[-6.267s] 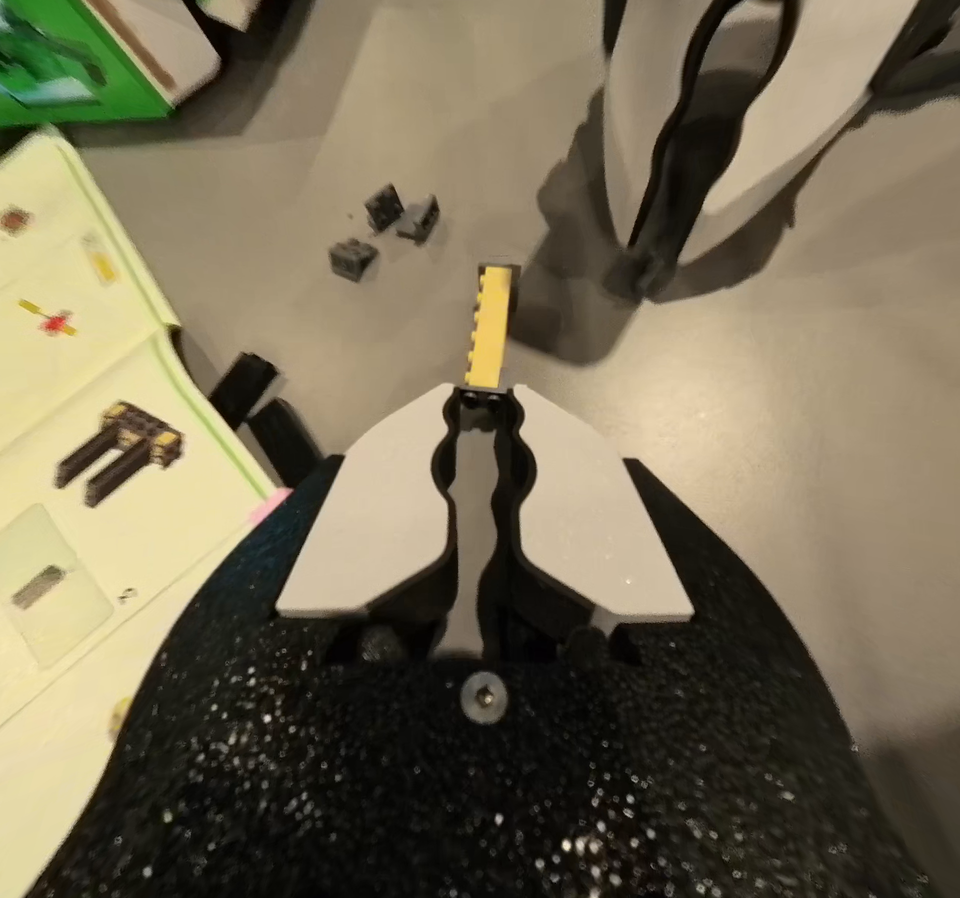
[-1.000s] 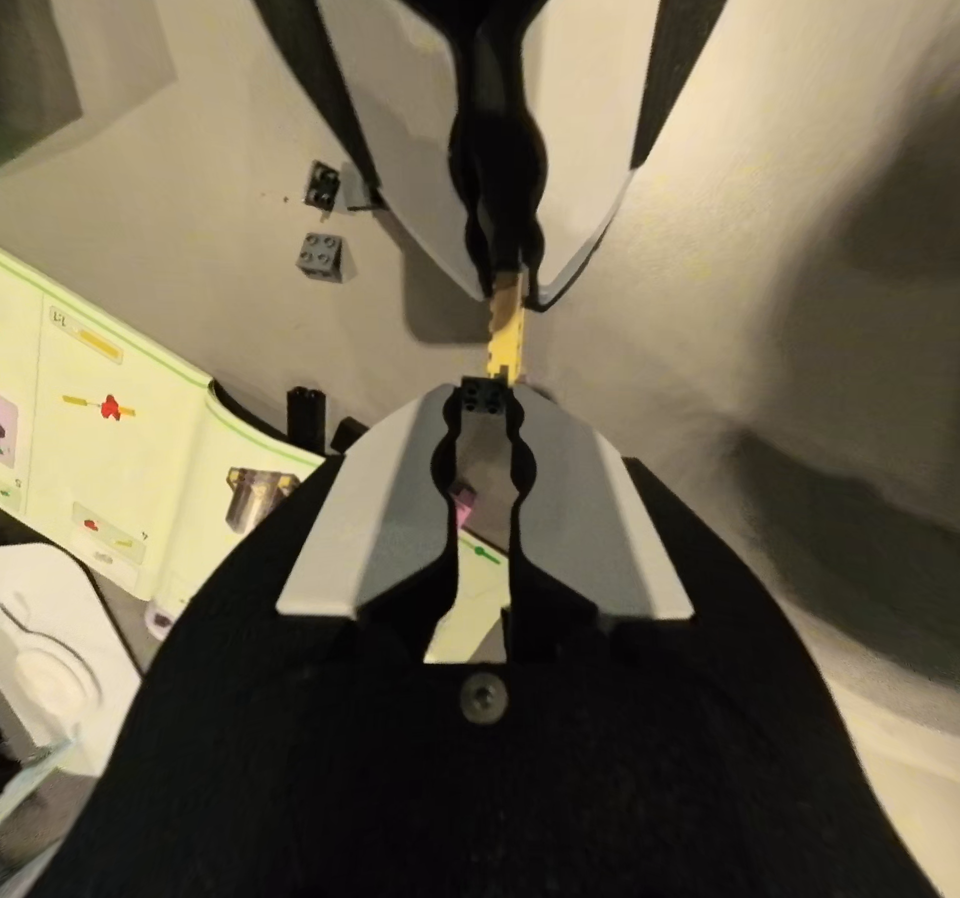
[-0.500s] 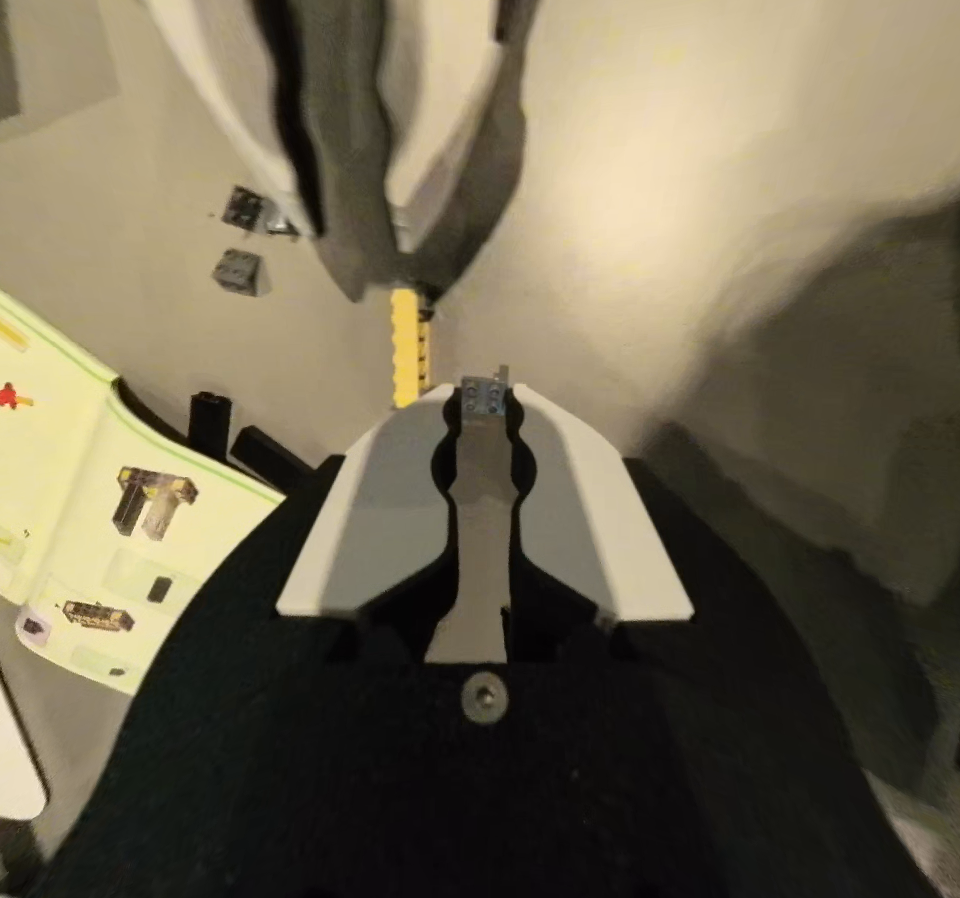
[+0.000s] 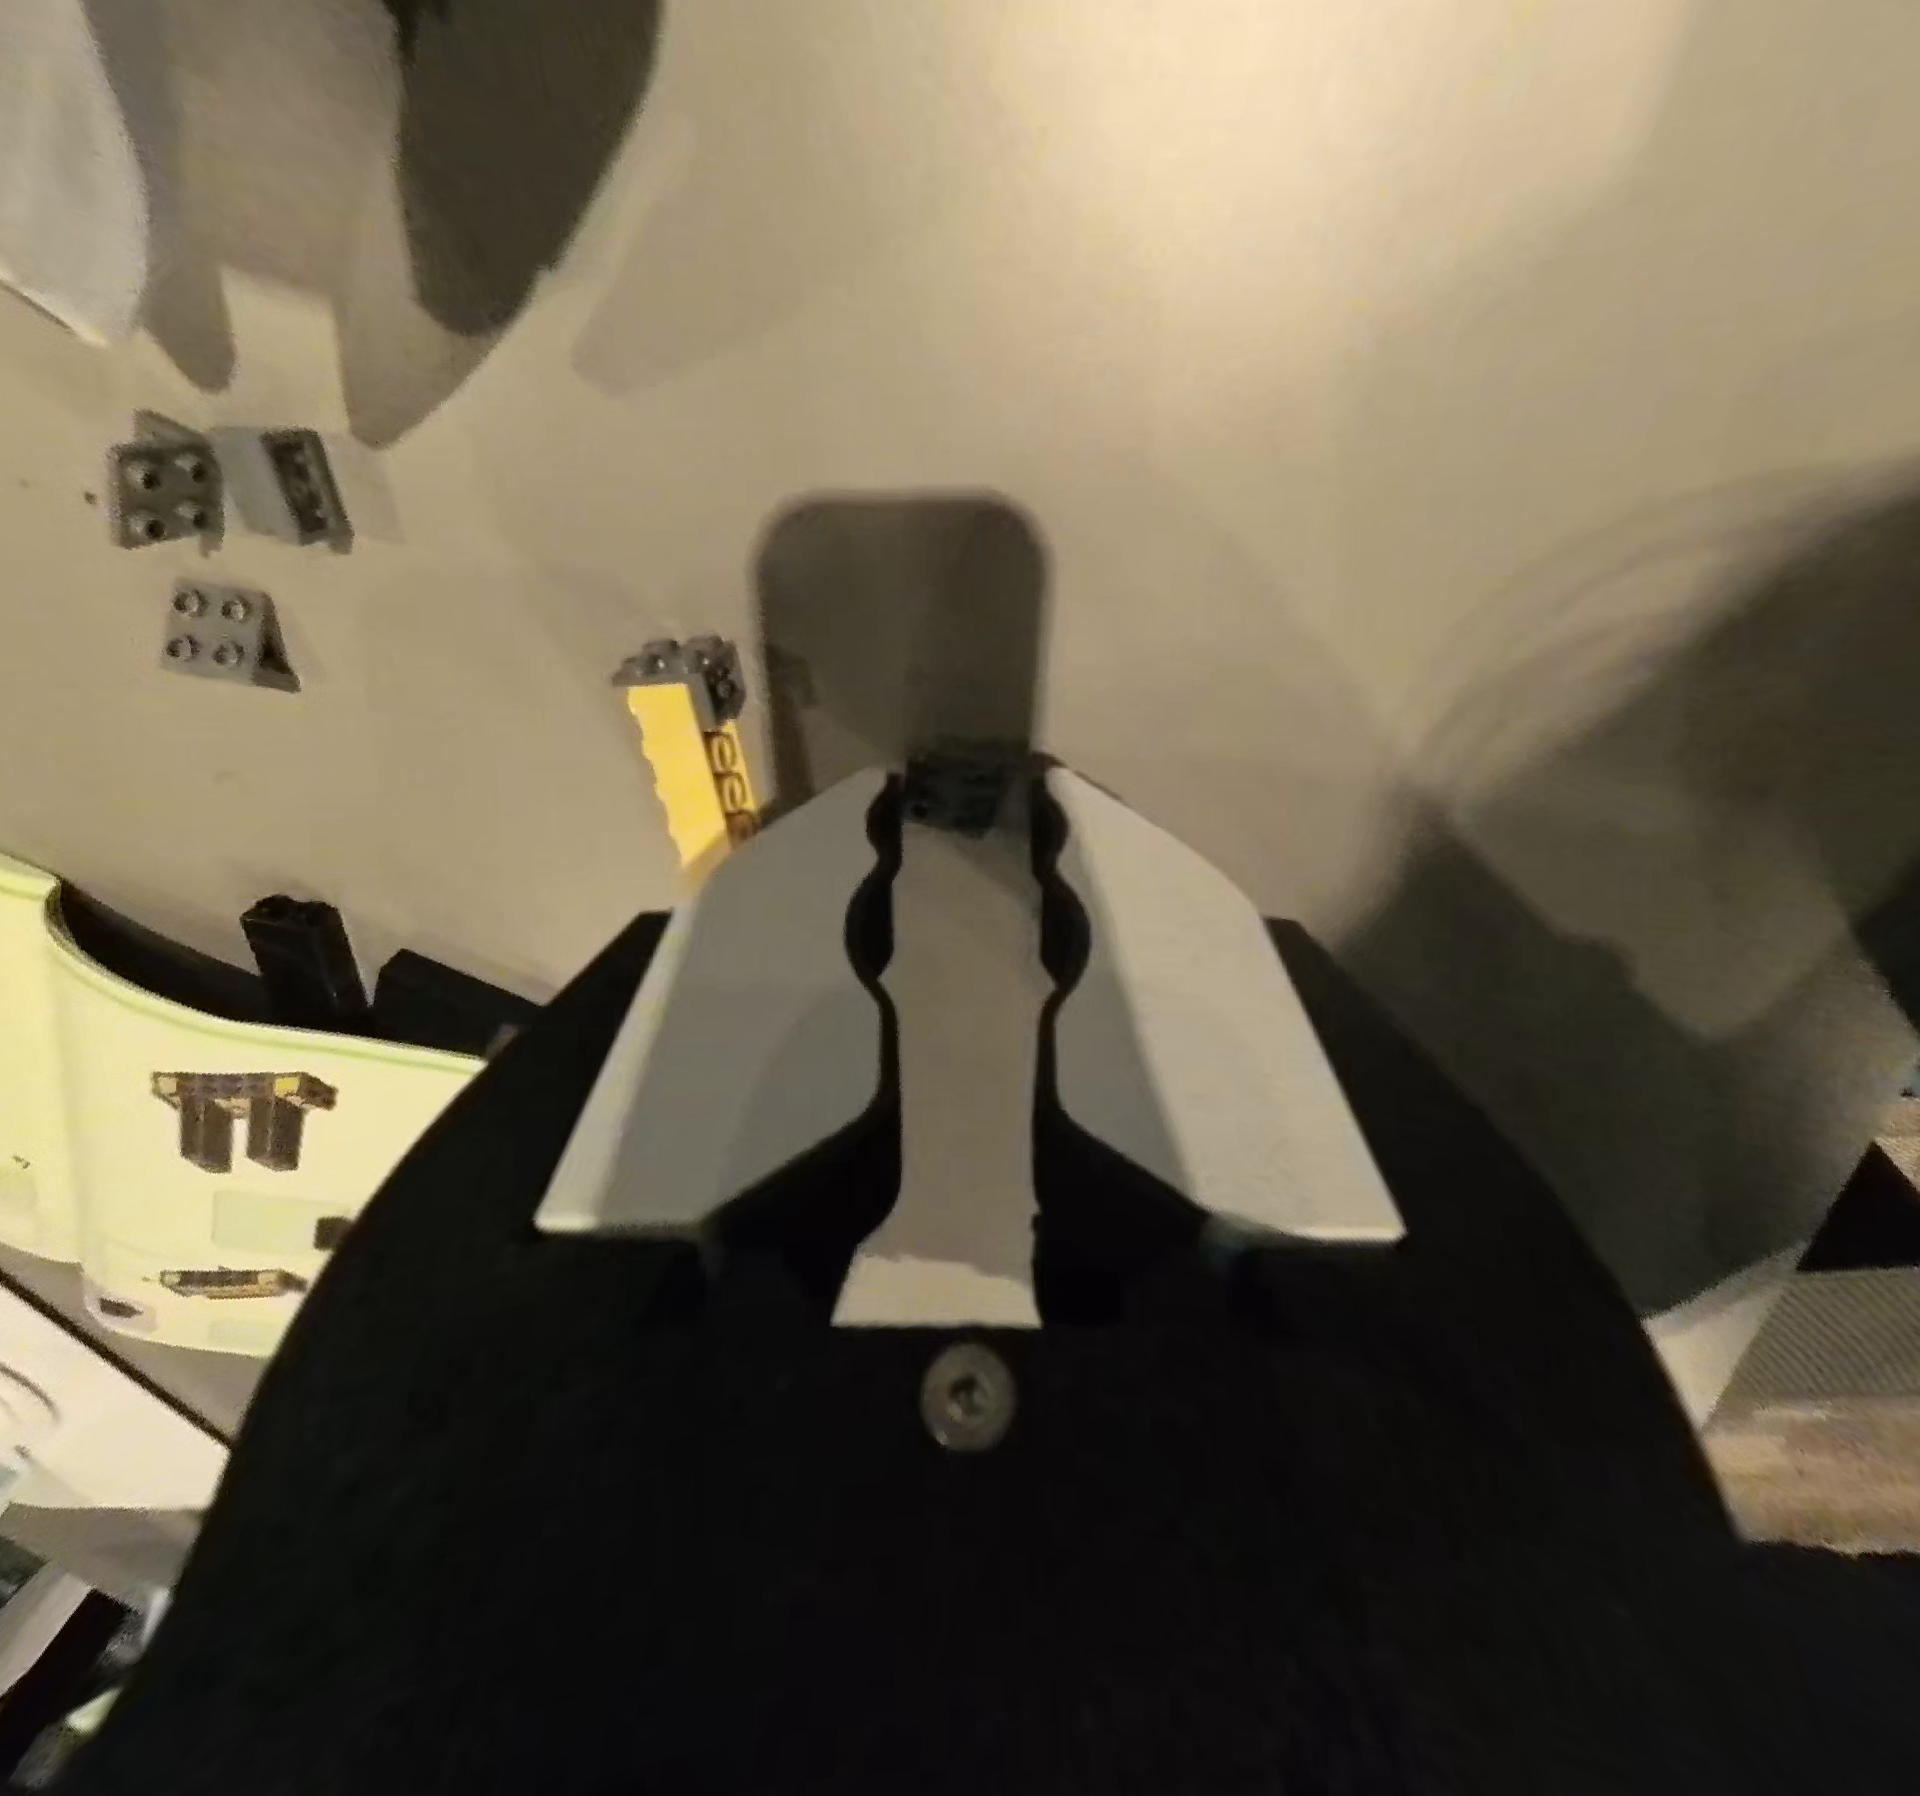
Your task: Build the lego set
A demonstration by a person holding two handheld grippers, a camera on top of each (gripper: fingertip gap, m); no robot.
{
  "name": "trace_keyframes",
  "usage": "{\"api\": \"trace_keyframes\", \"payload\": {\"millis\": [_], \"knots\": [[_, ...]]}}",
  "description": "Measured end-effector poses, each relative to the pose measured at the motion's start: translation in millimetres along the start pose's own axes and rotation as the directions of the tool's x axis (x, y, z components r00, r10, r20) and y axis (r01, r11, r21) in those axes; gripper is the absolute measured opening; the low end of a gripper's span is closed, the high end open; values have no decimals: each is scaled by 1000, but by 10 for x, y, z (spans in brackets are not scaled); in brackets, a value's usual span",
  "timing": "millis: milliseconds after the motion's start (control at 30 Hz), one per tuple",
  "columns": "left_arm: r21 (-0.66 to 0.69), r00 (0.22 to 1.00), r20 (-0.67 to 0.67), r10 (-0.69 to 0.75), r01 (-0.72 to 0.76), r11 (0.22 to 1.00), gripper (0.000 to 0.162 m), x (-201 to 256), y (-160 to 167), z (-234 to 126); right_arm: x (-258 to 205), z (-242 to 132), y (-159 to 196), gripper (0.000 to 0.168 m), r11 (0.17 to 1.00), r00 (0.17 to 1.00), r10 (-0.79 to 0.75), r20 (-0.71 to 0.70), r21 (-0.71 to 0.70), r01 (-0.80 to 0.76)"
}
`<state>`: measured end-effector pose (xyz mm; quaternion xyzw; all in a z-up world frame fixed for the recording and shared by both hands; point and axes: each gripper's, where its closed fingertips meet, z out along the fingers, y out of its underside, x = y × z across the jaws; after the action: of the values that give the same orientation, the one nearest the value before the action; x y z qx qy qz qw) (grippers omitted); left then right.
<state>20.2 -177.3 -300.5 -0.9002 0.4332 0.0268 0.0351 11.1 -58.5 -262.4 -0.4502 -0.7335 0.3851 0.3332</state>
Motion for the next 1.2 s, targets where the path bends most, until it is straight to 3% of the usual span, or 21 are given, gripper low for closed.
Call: {"api": "trace_keyframes", "payload": {"millis": [33,167,300,467,600,900,1200], "knots": [[12,1000,-4,-6,6,1000,29,1,-15,-1,-6,-2,-7,18,1000,1000,-6,0,1,6],[100,999,-1,-38,38,994,46,-1,-49,-49,-12,-11,14,17,1000,1000,-15,3,-6,15],[277,988,62,-142,120,953,49,-124,99,-263,-138,-37,-21,11,1000,998,-22,56,-10,22],[531,957,116,-267,167,831,47,-389,362,-440,-786,56,-251,11,994,980,110,167,-32,-106],[689,960,37,-278,177,703,44,-409,333,-501,-1021,193,-228,16,990,991,102,84,-103,-93],[665,994,24,-111,67,744,48,-422,227,-218,-1130,429,-41,26,970,979,157,133,-209,-127],[656,997,-6,-78,63,752,45,-469,184,-110,-1118,464,19,18,956,994,10,111,-292,23]]}}
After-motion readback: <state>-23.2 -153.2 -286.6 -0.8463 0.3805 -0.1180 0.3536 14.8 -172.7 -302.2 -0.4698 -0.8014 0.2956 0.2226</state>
